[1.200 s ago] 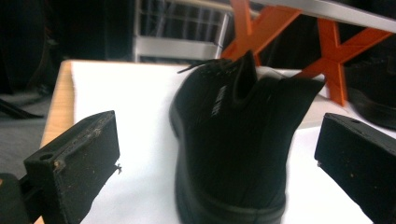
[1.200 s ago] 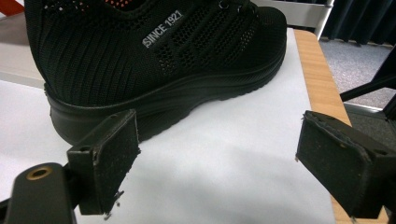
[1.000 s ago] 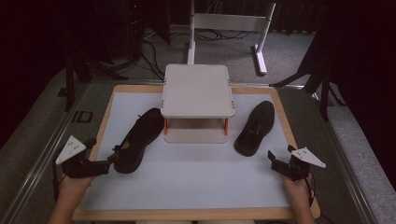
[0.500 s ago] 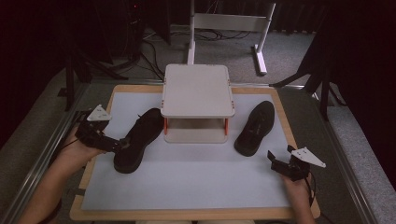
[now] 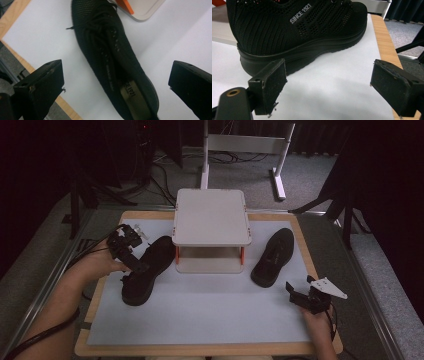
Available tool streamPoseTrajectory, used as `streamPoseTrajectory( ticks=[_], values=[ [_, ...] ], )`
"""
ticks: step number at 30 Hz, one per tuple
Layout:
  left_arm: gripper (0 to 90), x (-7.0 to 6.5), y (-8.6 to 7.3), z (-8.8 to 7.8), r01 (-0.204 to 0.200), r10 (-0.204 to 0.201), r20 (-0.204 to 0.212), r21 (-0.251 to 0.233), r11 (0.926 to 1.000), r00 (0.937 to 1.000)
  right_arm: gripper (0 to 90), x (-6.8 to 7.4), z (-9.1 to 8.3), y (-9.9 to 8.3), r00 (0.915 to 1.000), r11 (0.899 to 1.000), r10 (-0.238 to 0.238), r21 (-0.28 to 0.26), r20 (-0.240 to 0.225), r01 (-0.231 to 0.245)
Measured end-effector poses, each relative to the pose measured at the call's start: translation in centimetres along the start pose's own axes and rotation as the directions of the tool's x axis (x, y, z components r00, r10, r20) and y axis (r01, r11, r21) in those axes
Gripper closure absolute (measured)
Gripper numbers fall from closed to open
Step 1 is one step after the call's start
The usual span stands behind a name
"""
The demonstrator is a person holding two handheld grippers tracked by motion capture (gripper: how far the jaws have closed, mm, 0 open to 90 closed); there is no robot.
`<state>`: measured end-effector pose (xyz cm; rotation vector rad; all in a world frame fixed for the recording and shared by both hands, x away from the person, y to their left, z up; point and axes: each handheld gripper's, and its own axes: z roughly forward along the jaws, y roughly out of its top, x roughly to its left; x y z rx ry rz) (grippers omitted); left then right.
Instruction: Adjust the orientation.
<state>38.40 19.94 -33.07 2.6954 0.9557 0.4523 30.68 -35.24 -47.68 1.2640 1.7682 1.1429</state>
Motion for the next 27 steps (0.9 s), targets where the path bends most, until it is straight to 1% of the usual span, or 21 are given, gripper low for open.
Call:
streamPoseTrajectory(
  ticks=[2,3,4,6,7,8,10,11,12,14,15,16,17,18,19,20,21,24,26,27],
  values=[
    [0.6,-0.2,0.7,0.7,-0.003,0.003,0.002,0.029,0.9996,1.0000,12.8,0.0,0.0,0.0,1.0000,1.000,0.000,-0.001,-0.001,0.000],
    [0.6,-0.2,1.0,0.9,-0.001,0.000,0.014,0.041,0.9992,0.9999,12.8,0.0,0.0,0.0,1.0000,1.000,0.000,-0.001,-0.001,0.000],
    [0.6,-0.4,1.3,1.4,-0.003,0.002,0.009,0.049,0.9988,1.0000,12.8,0.0,0.0,0.0,1.0000,1.000,0.000,-0.001,-0.002,0.000],
    [0.6,-0.4,1.6,2.0,0.005,-0.007,0.026,0.045,0.9990,0.9996,12.8,0.0,0.0,0.0,1.0000,1.000,0.001,-0.004,-0.001,-0.001],
    [0.6,-0.3,1.7,2.2,0.005,-0.007,0.038,0.042,0.9991,0.9992,12.8,-0.1,-0.1,0.0,1.0000,1.000,0.004,-0.005,-0.005,-0.004],
    [0.7,-0.2,1.7,2.5,0.015,-0.016,0.055,0.032,0.9994,0.9983,12.9,-0.1,-0.1,0.0,1.0000,1.000,0.005,-0.006,-0.005,-0.005],
    [0.7,0.2,1.5,2.8,0.037,-0.038,0.048,0.013,0.9992,0.9982,12.9,0.0,-0.1,0.0,1.0000,1.000,0.002,-0.009,-0.006,-0.002],
    [1.4,0.5,1.4,3.1,0.051,-0.051,0.052,0.001,0.9987,0.9973,12.9,0.0,-0.1,0.0,1.0000,1.000,0.000,-0.010,-0.005,0.000],
    [3.4,0.6,1.3,3.3,0.059,-0.059,0.051,-0.001,0.9983,0.9970,12.9,0.0,-0.1,0.0,1.0000,1.000,-0.003,-0.008,-0.005,0.003],
    [4.3,0.8,1.1,4.0,0.082,-0.082,0.039,-0.003,0.9966,0.9959,12.9,0.0,-0.1,0.0,1.0000,1.000,-0.002,-0.007,-0.005,0.001],
    [7.1,0.8,1.0,4.2,0.083,-0.083,0.032,-0.003,0.9965,0.9960,12.9,0.0,-0.1,0.0,1.0000,1.000,-0.001,-0.008,-0.005,0.001],
    [12.9,0.8,0.9,4.4,0.088,-0.088,0.039,-0.016,0.9959,0.9954,12.9,0.0,-0.1,0.0,1.0000,1.000,0.000,-0.008,-0.005,0.000],
    [16.8,0.8,0.9,4.6,0.092,-0.091,0.039,-0.024,0.9955,0.9951,12.9,0.0,-0.1,0.0,1.0000,1.000,-0.001,-0.009,-0.005,0.001],
    [17.0,0.8,0.8,4.8,0.100,-0.100,0.026,-0.020,0.9947,0.9946,13.0,0.0,-0.1,0.0,1.0000,1.000,-0.003,-0.010,-0.004,0.003],
    [19.6,0.9,0.7,5.0,0.111,-0.110,0.021,-0.013,0.9938,0.9937,13.0,0.0,-0.1,0.0,1.0000,1.000,-0.005,-0.010,-0.004,0.005],
    [20.2,0.9,0.6,5.2,0.110,-0.110,0.009,-0.008,0.9939,0.9939,13.0,0.0,-0.1,0.0,1.0000,1.000,-0.006,-0.008,-0.002,0.006],
    [20.2,1.0,0.5,5.2,0.118,-0.118,0.006,-0.004,0.9930,0.9930,13.0,0.1,-0.1,0.0,1.0000,1.000,-0.006,-0.008,-0.002,0.006],
    [20.2,1.4,-0.1,5.1,0.150,-0.150,0.011,-0.014,0.9886,0.9886,13.0,0.1,-0.1,0.0,1.0000,1.000,-0.006,-0.009,-0.002,0.006],
    [22.1,1.7,-0.6,5.4,0.166,-0.166,0.006,0.002,0.9861,0.9861,13.1,0.1,-0.1,0.0,1.0000,1.000,-0.007,-0.008,-0.003,0.007],
    [22.6,1.8,-0.9,5.5,0.177,-0.177,0.013,-0.002,0.9842,0.9841,13.1,0.1,-0.1,0.0,1.0000,1.000,-0.008,-0.007,-0.004,0.007]
  ],
)
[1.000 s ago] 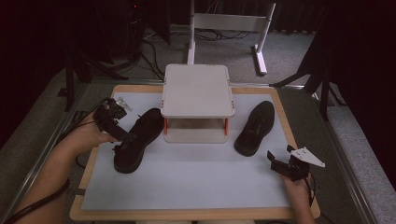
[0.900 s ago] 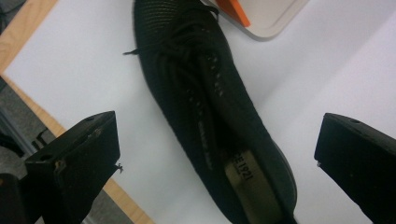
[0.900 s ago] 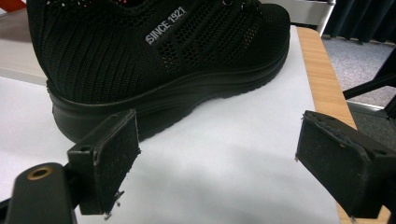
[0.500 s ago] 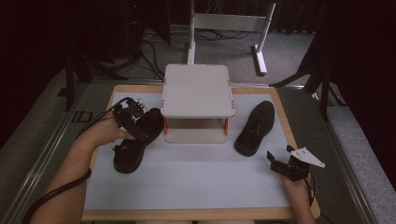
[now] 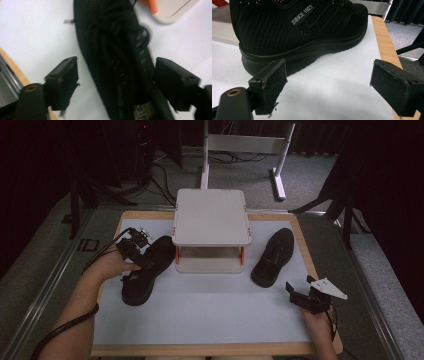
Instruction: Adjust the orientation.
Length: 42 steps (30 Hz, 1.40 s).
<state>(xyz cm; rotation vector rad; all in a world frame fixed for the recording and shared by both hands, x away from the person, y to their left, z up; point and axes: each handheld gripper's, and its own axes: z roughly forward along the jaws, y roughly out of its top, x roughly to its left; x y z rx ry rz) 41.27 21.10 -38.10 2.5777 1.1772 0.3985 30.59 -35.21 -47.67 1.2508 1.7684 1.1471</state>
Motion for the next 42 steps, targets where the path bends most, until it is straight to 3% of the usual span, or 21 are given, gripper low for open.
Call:
streamPoseTrajectory(
  ticks=[4,7,8,12,18,19,25,26,33,34,39,42],
  values=[
    [26.1,0.3,-0.5,0.4,0.039,-0.038,0.029,-0.042,0.9983,0.9989,13.1,0.0,0.0,0.0,1.0000,1.000,0.001,-0.001,-0.001,-0.001],
    [37.5,0.3,-0.8,0.8,0.051,-0.047,0.061,-0.075,0.9959,0.9970,13.2,0.0,0.0,0.0,1.0000,1.000,0.001,0.000,0.000,-0.001],
    [44.9,0.3,-0.9,0.8,0.046,-0.040,0.075,-0.078,0.9959,0.9964,13.3,0.0,0.0,0.0,1.0000,1.000,0.002,0.000,0.002,-0.002],
    [53.2,0.1,-1.2,1.3,0.044,-0.041,0.045,-0.061,0.9972,0.9981,13.3,0.0,0.0,0.0,1.0000,1.000,0.001,0.001,0.000,-0.001],
    [67.1,-0.5,-1.9,1.0,0.004,0.002,0.047,-0.121,0.9927,0.9989,13.2,0.0,0.0,0.0,1.0000,1.000,0.001,-0.002,0.001,-0.001],
    [79.3,-0.6,-2.0,0.9,0.010,-0.003,0.055,-0.131,0.9913,0.9985,13.3,0.0,0.0,0.0,1.0000,1.000,-0.002,0.000,0.002,0.002],
    [82.6,-0.7,-2.6,0.0,0.004,0.002,0.041,-0.145,0.9894,0.9992,13.3,0.0,0.0,0.0,1.0000,1.000,0.005,0.001,0.003,-0.005],
    [82.6,-1.1,-2.9,-0.4,-0.028,0.032,0.027,-0.150,0.9883,0.9991,13.3,0.0,0.0,0.0,1.0000,1.000,0.005,0.001,0.003,-0.005],
    [82.5,-1.4,-4.7,-1.7,-0.016,0.021,0.032,-0.158,0.9873,0.9993,13.3,0.0,0.0,0.0,1.0000,1.000,0.003,0.000,0.005,-0.003],
    [82.6,-1.7,-5.2,-2.0,-0.031,0.035,0.022,-0.146,0.9887,0.9992,13.3,0.0,0.0,0.0,1.0000,1.000,0.003,0.001,0.004,-0.003],
    [82.5,-2.2,-6.3,-2.5,-0.032,0.035,0.017,-0.142,0.9894,0.9993,13.3,0.0,0.0,0.0,1.0000,1.000,0.004,0.000,0.009,-0.004],
    [82.4,-2.8,-7.4,-2.7,-0.021,0.029,0.043,-0.163,0.9863,0.9986,13.3,0.0,0.0,0.0,1.0000,1.000,0.004,0.002,0.008,-0.004]
  ],
)
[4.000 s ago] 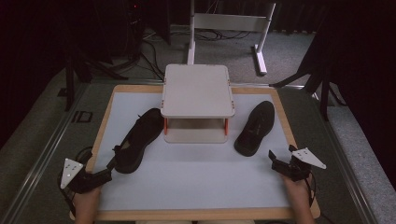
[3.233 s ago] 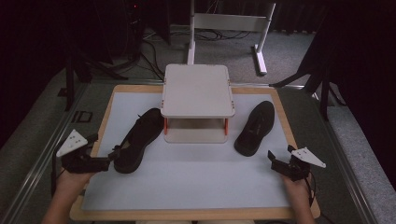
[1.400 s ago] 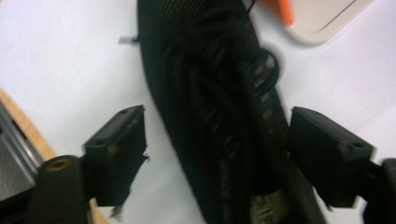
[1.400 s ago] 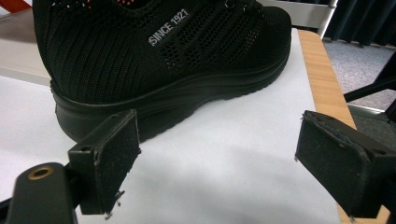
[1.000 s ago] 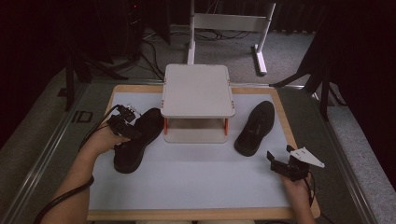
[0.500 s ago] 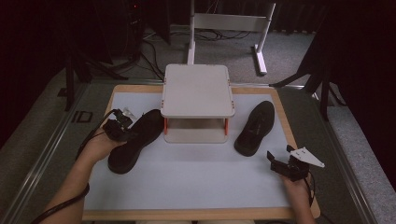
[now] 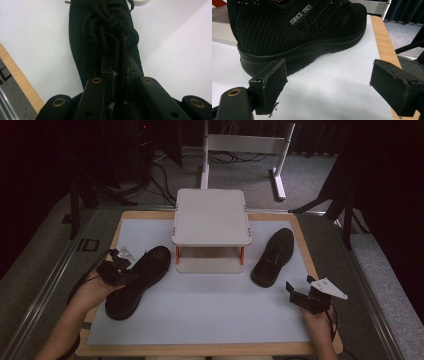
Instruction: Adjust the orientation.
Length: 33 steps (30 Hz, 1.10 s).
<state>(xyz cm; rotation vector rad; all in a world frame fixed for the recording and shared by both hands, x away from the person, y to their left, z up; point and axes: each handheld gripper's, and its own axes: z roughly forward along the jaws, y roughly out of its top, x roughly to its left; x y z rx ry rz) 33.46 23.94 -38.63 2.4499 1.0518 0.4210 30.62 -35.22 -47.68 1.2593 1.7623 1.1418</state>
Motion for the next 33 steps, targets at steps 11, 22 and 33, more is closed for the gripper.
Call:
streamPoseTrajectory(
  ticks=[11,22,33],
  values=[
    [82.3,-1.4,-1.0,0.5,-0.007,0.007,0.020,0.012,0.9999,0.9998,13.3,0.0,0.0,0.0,1.0000,1.000,0.000,0.000,0.001,0.000],
    [58.5,-1.3,-1.5,0.1,-0.005,0.007,0.066,-0.020,0.9998,0.9978,13.3,0.0,0.0,0.0,1.0000,1.000,-0.001,0.000,-0.001,0.001],
    [43.1,-0.8,-3.7,-0.9,0.133,-0.121,0.126,-0.090,0.9870,0.9845,13.3,0.1,0.0,0.0,1.0000,1.000,-0.003,0.002,-0.001,0.003]
  ],
)
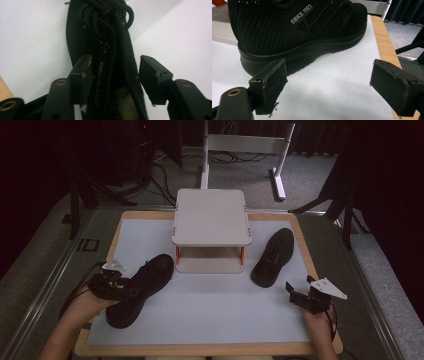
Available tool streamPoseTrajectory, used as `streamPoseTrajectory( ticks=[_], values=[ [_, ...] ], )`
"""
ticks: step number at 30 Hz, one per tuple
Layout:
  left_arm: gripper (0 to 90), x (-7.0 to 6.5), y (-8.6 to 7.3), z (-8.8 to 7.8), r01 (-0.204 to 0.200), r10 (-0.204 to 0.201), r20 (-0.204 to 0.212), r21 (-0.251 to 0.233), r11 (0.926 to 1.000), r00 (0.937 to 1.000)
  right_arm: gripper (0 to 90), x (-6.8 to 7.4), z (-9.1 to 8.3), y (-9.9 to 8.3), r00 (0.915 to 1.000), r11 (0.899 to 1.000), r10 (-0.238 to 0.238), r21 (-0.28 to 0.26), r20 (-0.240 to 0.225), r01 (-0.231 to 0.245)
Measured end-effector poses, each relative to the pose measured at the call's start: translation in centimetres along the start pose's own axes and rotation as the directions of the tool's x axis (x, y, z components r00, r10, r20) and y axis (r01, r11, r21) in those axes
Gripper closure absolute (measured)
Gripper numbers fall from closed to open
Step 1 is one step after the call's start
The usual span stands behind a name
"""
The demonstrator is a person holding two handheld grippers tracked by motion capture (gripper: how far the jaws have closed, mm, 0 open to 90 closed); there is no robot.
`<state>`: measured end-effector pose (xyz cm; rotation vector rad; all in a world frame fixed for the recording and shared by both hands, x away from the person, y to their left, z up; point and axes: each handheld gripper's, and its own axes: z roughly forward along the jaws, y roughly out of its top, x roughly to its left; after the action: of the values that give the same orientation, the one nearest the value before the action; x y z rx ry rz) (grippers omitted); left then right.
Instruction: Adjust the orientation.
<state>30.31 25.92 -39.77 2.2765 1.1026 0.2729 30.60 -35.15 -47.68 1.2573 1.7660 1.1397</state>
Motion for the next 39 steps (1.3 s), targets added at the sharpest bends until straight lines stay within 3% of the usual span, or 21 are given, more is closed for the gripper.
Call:
streamPoseTrajectory(
  ticks=[4,6,7,10,16,20,24,25,26,27,28,29,30,31,32,33,34,35,36,37,39],
  values=[
    [41.1,-0.2,-0.5,-0.8,0.031,-0.031,-0.021,-0.020,0.9993,0.9993,13.4,0.0,0.0,0.0,1.0000,1.000,-0.002,0.002,0.001,0.002],
    [38.7,-0.3,-0.6,-1.2,0.044,-0.045,-0.017,-0.041,0.9982,0.9989,13.4,0.0,0.0,0.0,1.0000,1.000,-0.002,0.002,0.002,0.002],
    [36.4,-0.3,-0.7,-1.8,0.052,-0.051,0.008,-0.067,0.9964,0.9987,13.4,0.0,0.0,0.0,1.0000,1.000,-0.002,0.002,0.001,0.002],
    [30.2,-0.5,-0.8,-2.3,0.054,-0.053,0.013,-0.077,0.9956,0.9985,13.5,0.0,0.0,0.0,1.0000,1.000,-0.002,0.003,0.001,0.002],
    [23.8,-1.9,-2.1,-2.7,0.027,-0.031,-0.055,-0.075,0.9968,0.9980,13.5,0.0,0.0,0.0,1.0000,1.000,-0.001,0.002,0.001,0.001],
    [23.8,-2.6,-3.5,-3.0,0.023,-0.030,-0.064,-0.101,0.9946,0.9975,13.5,0.0,0.0,0.0,1.0000,1.000,-0.002,0.002,0.001,0.002],
    [23.8,-2.7,-4.9,-3.8,0.024,-0.038,-0.087,-0.163,0.9863,0.9955,13.5,0.0,0.0,0.0,1.0000,1.000,-0.003,0.003,0.001,0.003],
    [23.8,-2.7,-5.6,-3.9,0.029,-0.046,-0.083,-0.197,0.9800,0.9955,13.5,0.0,0.0,0.0,1.0000,1.000,-0.003,0.002,0.001,0.003],
    [23.8,-2.7,-5.6,-3.9,0.029,-0.046,-0.083,-0.197,0.9800,0.9955,13.5,0.0,0.0,0.0,1.0000,1.000,-0.003,0.002,0.001,0.003],
    [23.8,-2.7,-6.3,-3.8,0.031,-0.049,-0.075,-0.229,0.9729,0.9960,13.5,0.0,0.0,0.0,1.0000,1.000,-0.005,0.004,0.001,0.005],
    [23.8,-2.7,-6.3,-3.8,0.031,-0.049,-0.075,-0.229,0.9729,0.9960,13.5,0.0,0.0,0.0,1.0000,1.000,-0.005,0.003,0.001,0.005],
    [23.8,-2.9,-7.3,-3.6,0.019,-0.043,-0.078,-0.286,0.9581,0.9960,13.5,0.0,0.0,0.0,1.0000,1.000,-0.005,0.003,0.002,0.005],
    [23.8,-2.9,-7.3,-3.6,0.019,-0.043,-0.078,-0.286,0.9581,0.9960,13.5,0.0,0.0,0.0,1.0000,1.000,-0.006,0.003,0.002,0.006],
    [23.8,-3.0,-8.2,-3.5,0.024,-0.058,-0.087,-0.348,0.9372,0.9945,13.5,0.0,0.0,0.0,1.0000,1.000,-0.007,0.003,0.002,0.007],
    [23.8,-3.0,-8.2,-3.5,0.024,-0.058,-0.087,-0.348,0.9372,0.9945,13.5,0.0,0.0,0.0,1.0000,1.000,-0.007,0.003,0.002,0.007],
    [23.8,-3.2,-9.0,-3.3,0.025,-0.062,-0.080,-0.397,0.9174,0.9948,13.5,0.0,0.0,0.0,1.0000,1.000,-0.008,0.002,0.002,0.008],
    [23.8,-3.2,-9.0,-3.3,0.025,-0.062,-0.080,-0.397,0.9174,0.9948,13.5,0.0,0.0,0.0,1.0000,1.000,-0.007,0.003,0.003,0.007],
    [23.8,-3.5,-9.8,-2.8,0.013,-0.071,-0.121,-0.424,0.9058,0.9901,13.5,0.0,0.1,0.0,1.0000,1.000,-0.010,0.004,0.002,0.010],
    [23.8,-3.5,-9.8,-2.8,0.013,-0.071,-0.121,-0.424,0.9058,0.9901,13.5,0.0,0.1,0.0,1.0000,1.000,-0.010,0.004,0.002,0.010],
    [23.8,-3.7,-10.7,-2.3,0.008,-0.085,-0.148,-0.455,0.8906,0.9853,13.5,0.0,0.1,0.0,0.9999,1.000,-0.013,0.005,0.003,0.013],
    [23.9,-3.8,-11.0,-2.1,0.005,-0.087,-0.158,-0.456,0.8898,0.9837,13.5,0.0,0.1,0.0,0.9999,1.000,-0.011,0.005,0.003,0.011]
  ],
)
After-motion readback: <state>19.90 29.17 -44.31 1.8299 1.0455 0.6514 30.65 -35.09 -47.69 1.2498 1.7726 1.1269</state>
